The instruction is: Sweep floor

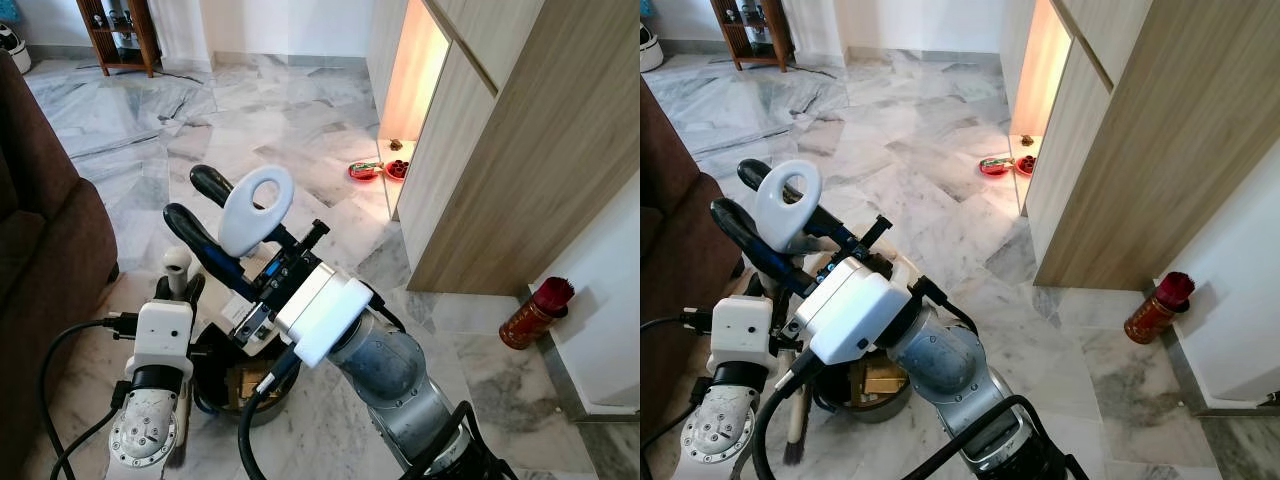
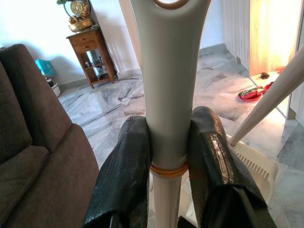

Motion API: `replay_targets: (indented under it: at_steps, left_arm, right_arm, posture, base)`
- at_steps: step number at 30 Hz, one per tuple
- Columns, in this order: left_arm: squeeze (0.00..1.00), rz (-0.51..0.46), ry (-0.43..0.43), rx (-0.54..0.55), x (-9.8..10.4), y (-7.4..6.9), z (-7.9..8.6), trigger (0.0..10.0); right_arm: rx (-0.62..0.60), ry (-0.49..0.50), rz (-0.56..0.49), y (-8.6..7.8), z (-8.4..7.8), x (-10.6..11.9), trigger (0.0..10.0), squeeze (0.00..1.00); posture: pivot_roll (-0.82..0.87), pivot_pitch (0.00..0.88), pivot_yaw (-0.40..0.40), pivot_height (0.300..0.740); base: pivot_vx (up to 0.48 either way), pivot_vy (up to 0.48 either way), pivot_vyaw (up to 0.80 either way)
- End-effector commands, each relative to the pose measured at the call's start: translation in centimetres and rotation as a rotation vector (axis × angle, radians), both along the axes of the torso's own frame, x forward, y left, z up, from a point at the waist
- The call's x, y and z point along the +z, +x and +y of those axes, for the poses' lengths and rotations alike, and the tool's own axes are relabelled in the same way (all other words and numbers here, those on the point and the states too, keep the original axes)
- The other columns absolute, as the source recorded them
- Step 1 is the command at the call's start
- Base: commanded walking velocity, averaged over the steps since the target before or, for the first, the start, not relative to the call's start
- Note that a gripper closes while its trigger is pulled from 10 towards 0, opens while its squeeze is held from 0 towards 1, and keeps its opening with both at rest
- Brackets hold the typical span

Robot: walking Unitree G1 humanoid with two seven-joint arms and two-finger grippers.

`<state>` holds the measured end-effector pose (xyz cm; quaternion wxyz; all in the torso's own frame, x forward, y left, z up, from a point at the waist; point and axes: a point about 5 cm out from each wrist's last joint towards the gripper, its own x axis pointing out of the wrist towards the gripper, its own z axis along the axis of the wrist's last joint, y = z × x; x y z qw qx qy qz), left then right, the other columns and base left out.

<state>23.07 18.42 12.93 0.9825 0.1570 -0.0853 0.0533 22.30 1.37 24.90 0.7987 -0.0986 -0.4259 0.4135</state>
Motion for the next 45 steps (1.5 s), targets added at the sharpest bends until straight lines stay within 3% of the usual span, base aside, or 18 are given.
replay_targets:
  at_steps: [1,18,22,24,25,26,28,32,36,41,45]
  left_arm:
    - [0.00,-0.055,0.038,-0.007,0.9,0.2,-0.1,10.0]
    - [0.00,-0.050,0.037,-0.013,0.7,0.3,-0.2,10.0]
    - [0.00,-0.046,0.038,-0.013,0.6,0.2,-0.2,10.0]
    - [0.00,-0.046,0.038,-0.013,0.6,0.2,-0.2,10.0]
    - [0.00,-0.045,0.038,-0.015,0.6,0.2,-0.2,10.0]
    - [0.00,-0.045,0.038,-0.015,0.6,0.2,-0.2,10.0]
    - [0.00,-0.042,0.037,-0.018,0.5,0.2,-0.1,10.0]
    - [0.00,-0.041,0.036,-0.020,0.5,0.1,-0.1,10.0]
    - [0.00,-0.036,0.038,-0.021,0.4,0.0,0.0,10.0]
    - [0.00,-0.033,0.038,-0.020,0.4,-0.1,0.1,10.0]
    - [0.00,-0.031,0.036,-0.020,0.4,-0.2,0.2,10.0]
  right_arm:
    - [0.037,0.048,-0.128,-1.4,-0.1,2.0,10.0,0.00]
    - [-0.096,-0.023,-0.138,0.6,-1.3,1.1,10.0,0.00]
    - [-0.292,-0.085,-0.099,3.7,-3.5,-0.1,10.0,0.00]
    - [-0.292,-0.085,-0.099,3.7,-3.5,-0.1,10.0,0.00]
    - [-0.348,-0.077,-0.068,4.6,-4.5,-0.2,10.0,0.00]
    - [-0.348,-0.077,-0.068,4.6,-4.5,-0.2,10.0,0.00]
    - [-0.505,-0.079,-0.006,6.7,-7.3,-0.6,10.0,0.00]
    - [-0.617,-0.098,0.031,7.8,-9.2,-1.2,10.0,0.00]
    - [-0.730,0.010,0.231,9.0,-12.3,-3.1,10.0,0.00]
    - [-0.752,-0.014,0.285,9.3,-13.0,-4.7,10.0,0.00]
    - [-0.765,0.056,0.389,9.7,-14.4,-5.9,10.0,0.00]
  posture:
    - [0.09,0.087,-0.043,0.740]
    - [0.09,0.083,-0.042,0.740]
    - [0.08,0.083,-0.038,0.740]
    - [0.08,0.083,-0.038,0.740]
    - [0.08,0.083,-0.038,0.740]
    - [0.08,0.083,-0.038,0.740]
    - [0.07,0.080,-0.037,0.740]
    - [0.07,0.080,-0.036,0.740]
    - [0.07,0.084,-0.036,0.740]
    - [0.07,0.084,-0.030,0.740]
    - [0.06,0.082,-0.029,0.740]
  base:
    - [0.000,0.000,0.00]
    - [0.000,0.000,0.00]
    - [0.000,0.000,0.00]
    - [0.000,0.000,0.00]
    - [0.000,0.000,0.00]
    - [0.000,0.000,0.00]
    - [0.000,0.000,0.00]
    - [0.000,0.000,0.00]
    - [0.000,0.000,0.00]
    - [0.000,0.000,0.00]
    - [0.000,0.000,0.00]
